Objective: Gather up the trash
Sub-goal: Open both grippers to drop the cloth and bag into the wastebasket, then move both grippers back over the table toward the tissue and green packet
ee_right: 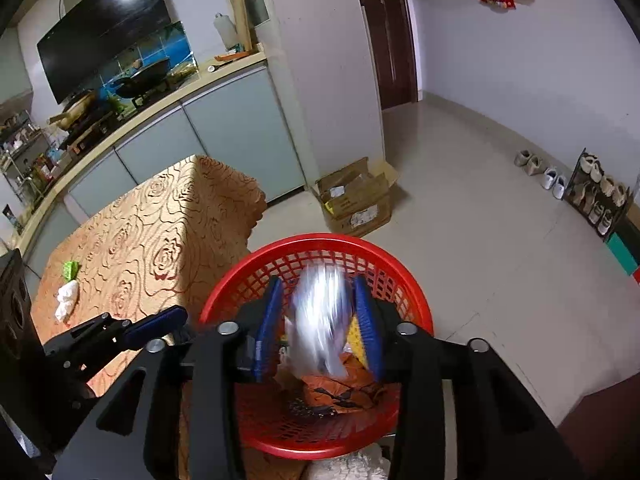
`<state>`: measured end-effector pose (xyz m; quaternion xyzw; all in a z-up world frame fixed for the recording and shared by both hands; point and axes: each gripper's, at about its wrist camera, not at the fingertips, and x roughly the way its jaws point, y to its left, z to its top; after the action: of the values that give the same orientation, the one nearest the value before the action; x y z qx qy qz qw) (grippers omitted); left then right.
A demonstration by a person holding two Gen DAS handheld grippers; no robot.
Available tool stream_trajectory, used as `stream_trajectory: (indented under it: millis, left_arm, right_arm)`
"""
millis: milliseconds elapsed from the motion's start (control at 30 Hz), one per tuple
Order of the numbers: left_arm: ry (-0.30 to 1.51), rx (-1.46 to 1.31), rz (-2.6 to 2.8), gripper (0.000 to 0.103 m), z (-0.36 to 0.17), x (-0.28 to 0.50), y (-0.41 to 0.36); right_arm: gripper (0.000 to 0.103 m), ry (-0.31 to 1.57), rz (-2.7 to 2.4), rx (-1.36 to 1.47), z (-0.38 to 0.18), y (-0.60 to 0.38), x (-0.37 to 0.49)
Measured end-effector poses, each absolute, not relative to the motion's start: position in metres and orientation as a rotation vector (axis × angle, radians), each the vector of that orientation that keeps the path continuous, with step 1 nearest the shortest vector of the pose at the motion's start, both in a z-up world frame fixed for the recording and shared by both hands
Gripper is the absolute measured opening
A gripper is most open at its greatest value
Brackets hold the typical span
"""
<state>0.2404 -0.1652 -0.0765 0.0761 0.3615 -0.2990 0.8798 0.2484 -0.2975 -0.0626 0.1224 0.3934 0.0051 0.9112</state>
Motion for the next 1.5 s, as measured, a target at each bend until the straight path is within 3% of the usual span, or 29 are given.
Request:
stream_trajectory:
  millis: [133,367,533,667,967,1200,1500]
  left_arm:
    - [0.742,0.159,-0.622,0.053,-0.073,0.237,-0.164]
    - [0.698,0.165,-0.592,0.062,-0.062,0.226,-0.155]
    - [0.658,0.164,-0.553,0.064,-0.048,0.218,-0.142]
    - [0.623,0.15,-0.503,0.065,-0.035,0.211,-0.124]
    - [0.566,0.092,-0.366,0.066,-0.012,0.193,-0.07]
    - [0.525,0.034,-0.222,0.066,0.004,0.177,-0.015]
    - [0.487,-0.028,-0.046,0.072,0.016,0.157,0.056]
  right_arm:
    - [0.046,0.804,0.011,0.268,-0.059,-0.298,0.246]
    - [0.046,0.762,0.001,0.258,-0.044,-0.294,0.235]
    - [0.047,0.727,0.005,0.24,-0.032,-0.285,0.227]
    - [0.055,0.694,0.009,0.218,-0.023,-0.273,0.222]
    - [0.056,0.651,0.067,0.177,-0.007,-0.238,0.214]
    - [0.068,0.597,0.092,0.133,0.008,-0.207,0.207]
    - [0.071,0.576,0.174,0.098,0.016,-0.16,0.203]
